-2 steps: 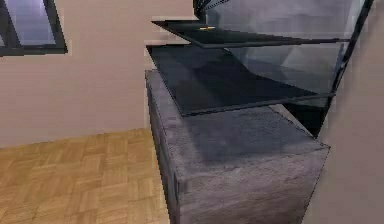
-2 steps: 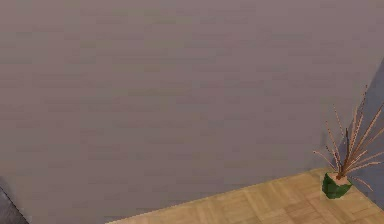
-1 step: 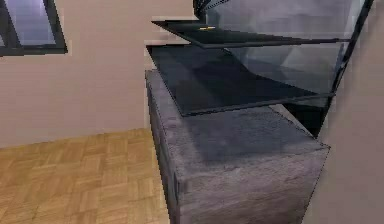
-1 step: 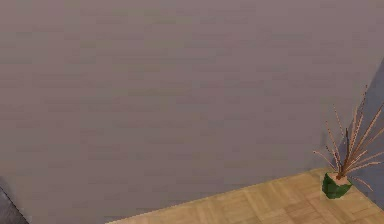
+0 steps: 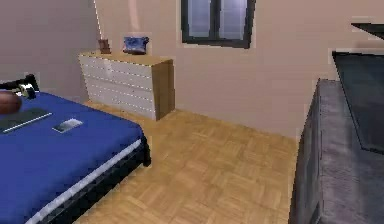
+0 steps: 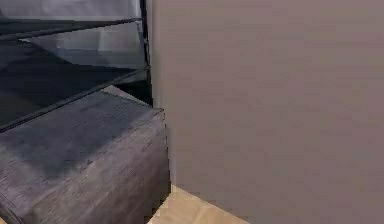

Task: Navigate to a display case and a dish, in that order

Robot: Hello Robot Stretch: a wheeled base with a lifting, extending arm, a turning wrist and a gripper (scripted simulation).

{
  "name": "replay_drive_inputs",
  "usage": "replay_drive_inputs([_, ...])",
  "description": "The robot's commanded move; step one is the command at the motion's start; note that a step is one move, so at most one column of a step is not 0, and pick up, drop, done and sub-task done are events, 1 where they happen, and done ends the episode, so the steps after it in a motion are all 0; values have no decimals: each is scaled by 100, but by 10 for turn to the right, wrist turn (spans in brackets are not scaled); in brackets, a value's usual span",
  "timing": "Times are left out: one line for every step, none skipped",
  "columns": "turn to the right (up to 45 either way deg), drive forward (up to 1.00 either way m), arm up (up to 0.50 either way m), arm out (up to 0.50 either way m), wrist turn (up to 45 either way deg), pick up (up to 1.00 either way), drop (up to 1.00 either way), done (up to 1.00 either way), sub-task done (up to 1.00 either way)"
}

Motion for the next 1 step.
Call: replay_drive_inputs([-450, 0, 0, 0, 0, 0, 0, 0, 0])
